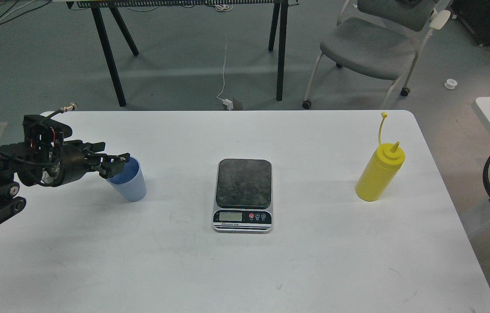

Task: Pour seasoning into cup on scale with both arms
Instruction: 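Close the left gripper around the light blue cup, then lift the cup with the left gripper and lower it onto the scale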

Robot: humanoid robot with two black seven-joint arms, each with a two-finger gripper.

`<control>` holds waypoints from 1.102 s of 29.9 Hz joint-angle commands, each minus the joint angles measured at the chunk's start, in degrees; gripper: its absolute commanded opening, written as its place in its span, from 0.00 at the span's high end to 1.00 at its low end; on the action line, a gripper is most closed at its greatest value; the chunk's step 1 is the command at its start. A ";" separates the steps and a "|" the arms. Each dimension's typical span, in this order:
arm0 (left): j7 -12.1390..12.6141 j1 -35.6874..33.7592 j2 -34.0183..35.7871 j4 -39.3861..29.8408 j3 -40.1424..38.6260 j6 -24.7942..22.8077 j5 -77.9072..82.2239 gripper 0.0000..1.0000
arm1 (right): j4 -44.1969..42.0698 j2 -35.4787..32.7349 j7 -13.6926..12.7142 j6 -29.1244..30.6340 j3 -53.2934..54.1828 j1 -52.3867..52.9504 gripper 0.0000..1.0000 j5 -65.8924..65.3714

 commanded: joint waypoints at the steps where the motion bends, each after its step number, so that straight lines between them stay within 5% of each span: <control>1: -0.09 0.06 -1.31 1.81 1.16 0.27 0.23 0.35 | 0.01 0.01 0.03 0.00 -0.01 0.00 0.00 0.00; 9: -1.85 0.41 -4.13 5.67 1.60 0.27 0.23 0.45 | 0.01 -0.08 0.03 0.00 0.08 0.00 0.00 0.00; 17: -4.04 0.32 -3.87 6.56 2.66 0.18 -0.47 0.90 | 0.01 -0.34 0.12 0.00 0.17 0.00 0.00 0.00; 27: -4.57 -0.38 -4.13 8.85 2.48 0.18 -0.56 1.00 | 0.01 -1.31 0.21 0.00 0.25 0.00 0.00 0.00; 33: -5.01 -5.37 -2.55 1.39 2.22 -1.84 -1.00 1.00 | 0.01 -1.66 0.21 0.00 0.78 -0.09 0.00 0.00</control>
